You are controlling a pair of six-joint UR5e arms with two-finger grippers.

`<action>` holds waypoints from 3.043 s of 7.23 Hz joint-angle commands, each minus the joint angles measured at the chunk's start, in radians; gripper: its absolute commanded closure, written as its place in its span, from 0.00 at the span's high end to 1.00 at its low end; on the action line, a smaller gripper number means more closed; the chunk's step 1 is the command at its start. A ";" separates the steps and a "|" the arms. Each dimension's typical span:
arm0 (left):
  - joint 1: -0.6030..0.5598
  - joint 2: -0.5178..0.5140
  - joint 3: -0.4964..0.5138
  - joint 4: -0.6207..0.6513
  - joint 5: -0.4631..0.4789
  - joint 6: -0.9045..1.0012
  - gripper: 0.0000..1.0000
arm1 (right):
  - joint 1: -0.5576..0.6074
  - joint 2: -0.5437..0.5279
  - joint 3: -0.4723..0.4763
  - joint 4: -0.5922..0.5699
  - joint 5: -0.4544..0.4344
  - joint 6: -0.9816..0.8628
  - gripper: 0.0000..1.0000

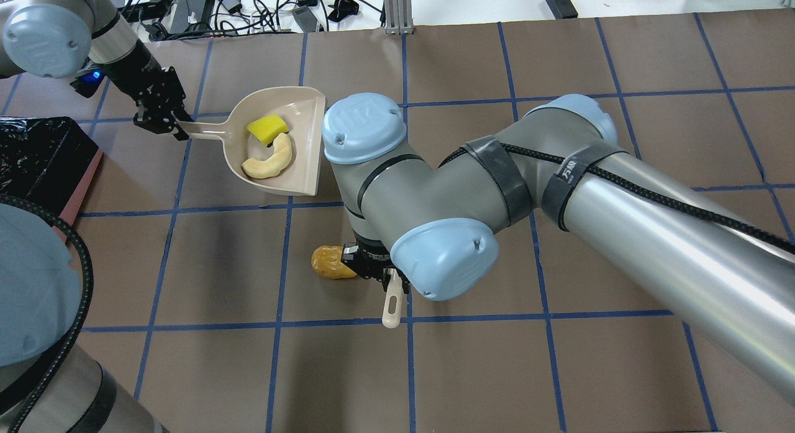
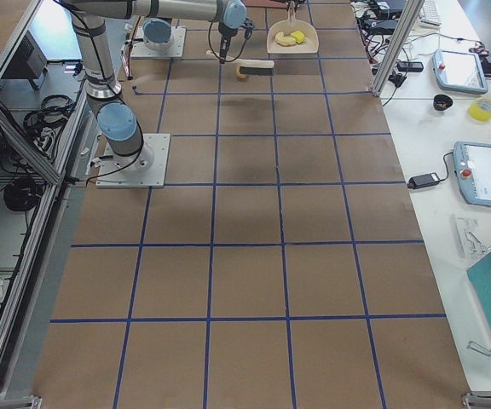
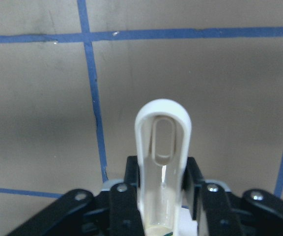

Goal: Sweep and dump trash into bin
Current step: 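Pull the dustpan toward the potato with the left gripper while the brush follows, then sweep the yellow potato into the dustpan with the right gripper's brush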

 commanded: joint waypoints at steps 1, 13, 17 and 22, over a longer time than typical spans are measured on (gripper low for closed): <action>0.059 0.047 -0.137 0.007 0.045 0.058 0.00 | 0.032 -0.007 0.071 -0.010 0.002 0.045 0.00; 0.094 0.389 -0.656 0.350 0.101 -0.001 0.00 | 0.137 0.076 0.088 -0.161 0.095 0.189 0.00; 0.028 0.391 -0.670 0.350 0.110 -0.096 0.00 | 0.186 0.134 0.081 -0.249 0.116 0.244 0.00; -0.059 0.360 -0.659 0.356 0.052 -0.153 0.00 | 0.258 0.266 -0.097 -0.333 0.203 0.374 0.00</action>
